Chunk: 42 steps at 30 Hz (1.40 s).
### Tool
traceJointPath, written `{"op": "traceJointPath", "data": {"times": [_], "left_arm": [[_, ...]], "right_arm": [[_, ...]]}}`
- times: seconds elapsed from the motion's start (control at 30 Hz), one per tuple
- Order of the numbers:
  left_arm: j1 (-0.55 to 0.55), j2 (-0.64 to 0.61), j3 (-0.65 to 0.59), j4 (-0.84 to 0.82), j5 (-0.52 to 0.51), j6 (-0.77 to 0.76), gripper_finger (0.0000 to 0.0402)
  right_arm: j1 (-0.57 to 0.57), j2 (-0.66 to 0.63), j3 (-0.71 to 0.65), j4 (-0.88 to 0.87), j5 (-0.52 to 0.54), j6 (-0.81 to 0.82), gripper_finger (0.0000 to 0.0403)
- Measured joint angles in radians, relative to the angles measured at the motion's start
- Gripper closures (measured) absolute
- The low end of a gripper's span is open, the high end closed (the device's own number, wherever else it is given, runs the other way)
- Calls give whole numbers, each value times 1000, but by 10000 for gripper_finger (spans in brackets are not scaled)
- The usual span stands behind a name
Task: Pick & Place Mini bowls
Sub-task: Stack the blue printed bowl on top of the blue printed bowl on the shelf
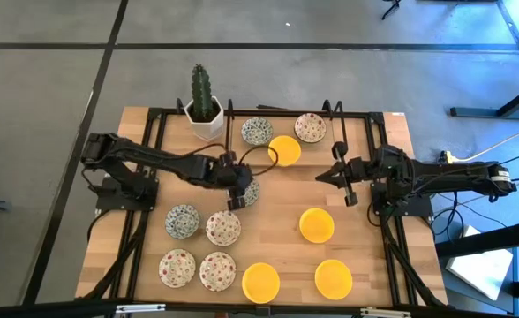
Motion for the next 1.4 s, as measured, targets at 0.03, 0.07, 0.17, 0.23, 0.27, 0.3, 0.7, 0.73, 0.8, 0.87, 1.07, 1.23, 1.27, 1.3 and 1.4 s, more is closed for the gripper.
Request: {"op": "traceJointPath", "data": {"times": [0.03,0.07,0.17,0.23,0.27,0.3,0.7,0.73,0.8,0.87,1.07,1.23,1.27,1.3,1.4], "left_arm": [[14,8,4,0,11,34,236],[24,15,6,5,21,70,236],[48,32,6,7,46,149,236],[60,37,6,-1,71,141,236],[66,37,6,-11,88,116,236],[70,36,6,-15,105,82,236],[64,30,5,-243,157,-225,254],[69,30,5,-244,145,-244,257],[82,30,5,-244,144,-278,259],[96,30,5,-244,155,-313,260],[129,30,5,-244,160,-347,252],[151,35,5,-244,159,-340,242],[156,38,5,-245,159,-339,240],[160,41,5,-244,158,-334,239],[169,56,5,-244,155,-323,235]], "right_arm": [[0,0,0,-1,0,0,395],[0,0,0,-4,-1,0,395],[0,0,0,-16,-23,-4,395],[0,0,0,-29,-27,-3,395],[0,0,0,-37,-27,-3,395],[0,0,0,-46,-26,-4,395],[0,0,0,-125,-26,-4,395],[0,0,0,-125,-26,-4,395],[0,0,0,-125,-26,-4,395],[0,0,0,-125,-26,-4,395],[0,0,0,-125,-26,-6,395],[0,0,0,-143,-27,1,395],[0,0,0,-147,-27,-1,395],[0,0,0,-148,-27,-4,395],[0,0,0,-143,-27,-7,395]]}}
